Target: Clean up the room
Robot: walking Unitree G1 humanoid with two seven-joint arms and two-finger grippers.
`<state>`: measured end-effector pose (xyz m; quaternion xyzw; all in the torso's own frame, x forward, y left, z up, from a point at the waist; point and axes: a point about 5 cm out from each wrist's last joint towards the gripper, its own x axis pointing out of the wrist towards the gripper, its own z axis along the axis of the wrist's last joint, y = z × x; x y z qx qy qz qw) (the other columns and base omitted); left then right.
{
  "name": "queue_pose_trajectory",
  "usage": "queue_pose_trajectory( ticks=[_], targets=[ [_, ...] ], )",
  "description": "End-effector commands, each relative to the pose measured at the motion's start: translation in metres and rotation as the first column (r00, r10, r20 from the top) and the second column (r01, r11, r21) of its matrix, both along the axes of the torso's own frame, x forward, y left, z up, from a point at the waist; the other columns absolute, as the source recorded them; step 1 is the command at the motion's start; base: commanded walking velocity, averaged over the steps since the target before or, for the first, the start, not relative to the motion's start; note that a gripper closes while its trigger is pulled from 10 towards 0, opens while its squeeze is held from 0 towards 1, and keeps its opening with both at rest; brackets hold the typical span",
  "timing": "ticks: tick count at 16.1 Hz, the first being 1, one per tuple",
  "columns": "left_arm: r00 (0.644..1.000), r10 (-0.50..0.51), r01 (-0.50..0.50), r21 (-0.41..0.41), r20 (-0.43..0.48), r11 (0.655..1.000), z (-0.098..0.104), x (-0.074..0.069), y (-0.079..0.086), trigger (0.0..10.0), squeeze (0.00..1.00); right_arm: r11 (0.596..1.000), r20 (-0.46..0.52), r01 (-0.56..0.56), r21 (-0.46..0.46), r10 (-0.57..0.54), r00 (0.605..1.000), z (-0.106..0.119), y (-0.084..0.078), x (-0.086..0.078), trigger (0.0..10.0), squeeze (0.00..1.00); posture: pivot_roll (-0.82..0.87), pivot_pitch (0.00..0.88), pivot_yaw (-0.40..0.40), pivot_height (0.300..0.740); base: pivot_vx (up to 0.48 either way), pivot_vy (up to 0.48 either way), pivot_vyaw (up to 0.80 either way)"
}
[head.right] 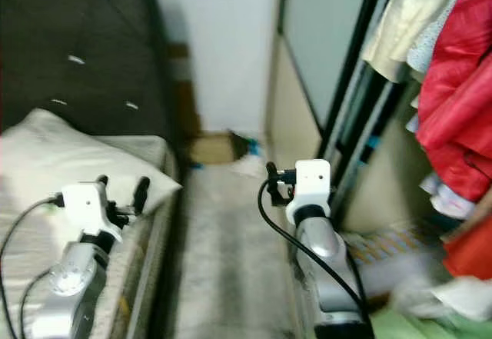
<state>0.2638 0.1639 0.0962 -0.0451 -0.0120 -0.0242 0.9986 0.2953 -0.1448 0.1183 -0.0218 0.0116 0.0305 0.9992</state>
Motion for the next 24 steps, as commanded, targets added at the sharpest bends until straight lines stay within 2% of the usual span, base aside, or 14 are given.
queue_pose_trajectory(
  ticks=[1, 9, 11, 13, 16, 17, 18, 21, 22, 23, 24],
  targets=[
    [1.0, -0.004, 0.003, 0.014, 0.017, 1.0, 0.004, 0.001, 0.0, 10.0, 0.0, 1.0, 0.002, 0.008, 0.002, -0.008, 1.0, 0.001, -0.003, 0.002, 10.0, 0.0, -0.01, 0.0, -0.028, 0.74, 0.0, 0.0, 0.8],
    [1.0, 0.01, -0.011, 0.013, 0.026, 1.0, 0.005, 0.003, -0.002, 10.0, 0.0, 1.0, -0.01, -0.011, 0.012, 0.011, 1.0, -0.003, 0.001, 0.003, 10.0, 0.0, 0.0, 0.0, -0.033, 0.74, 0.0, 0.0, 0.8],
    [0.997, 0.065, -0.067, 0.074, 0.031, 0.995, 0.005, 0.004, 0.003, 10.0, 0.0, 1.0, -0.004, -0.018, 0.009, 0.018, 1.0, -0.002, 0.003, 0.004, 10.0, 0.0, 0.0, 0.0, -0.033, 0.74, 0.0, 0.0, 0.8],
    [0.996, 0.093, -0.094, 0.044, 0.016, 0.995, 0.005, 0.005, 0.005, 10.0, 0.0, 1.0, -0.008, -0.016, 0.007, 0.016, 1.0, -0.004, 0.003, 0.004, 10.0, 0.0, 0.01, 0.0, -0.034, 0.74, 0.0, 0.0, 0.8],
    [0.985, 0.171, -0.169, 0.107, -0.006, 0.98, 0.005, 0.005, 0.008, 10.0, 0.0, 1.0, -0.005, -0.024, 0.006, 0.024, 1.0, -0.004, 0.005, 0.003, 10.0, 0.0, 0.0, 0.0, -0.035, 0.74, 0.0, 0.0, 0.8],
    [0.996, 0.086, -0.088, 0.135, 0.015, 0.987, 0.006, 0.006, 0.004, 10.0, 0.0, 1.0, -0.003, -0.025, 0.005, 0.025, 1.0, -0.003, 0.005, 0.005, 10.0, 0.0, 0.0, 0.0, -0.033, 0.74, 0.0, 0.0, 0.8],
    [0.999, 0.034, -0.036, 0.103, 0.02, 0.994, 0.006, 0.004, 0.001, 10.0, 0.0, 1.0, 0.001, -0.023, 0.004, 0.023, 1.0, -0.002, 0.005, 0.006, 10.0, 0.0, 0.0, 0.0, -0.033, 0.74, 0.0, 0.0, 0.8],
    [0.997, 0.081, -0.082, 0.091, 0.019, 0.992, 0.006, 0.004, 0.002, 10.0, 0.0, 1.0, 0.0, -0.019, 0.005, 0.019, 1.0, -0.003, 0.004, 0.005, 10.0, 0.0, -0.01, 0.0, -0.028, 0.74, 0.0, 0.0, 0.8],
    [0.993, 0.116, -0.117, 0.13, 0.011, 0.985, 0.004, 0.005, 0.006, 10.0, 0.0, 1.0, -0.002, -0.019, 0.006, 0.019, 1.0, -0.004, 0.004, 0.004, 10.0, 0.0, -0.01, 0.0, -0.028, 0.74, 0.0, 0.0, 0.8],
    [0.994, 0.113, -0.112, 0.087, -0.002, 0.99, 0.002, 0.006, 0.007, 10.0, 0.0, 1.0, -0.003, -0.02, 0.007, 0.02, 1.0, -0.004, 0.005, 0.004, 10.0, 0.0, -0.01, 0.0, -0.025, 0.74, 0.0, 0.0, 0.8],
    [0.995, 0.095, -0.095, 0.089, 0.004, 0.992, 0.003, 0.007, 0.008, 10.0, 0.0, 1.0, -0.003, -0.019, 0.009, 0.019, 1.0, -0.004, 0.005, 0.004, 10.0, 0.0, -0.01, 0.0, -0.025, 0.74, 0.0, 0.0, 0.8]
  ],
)
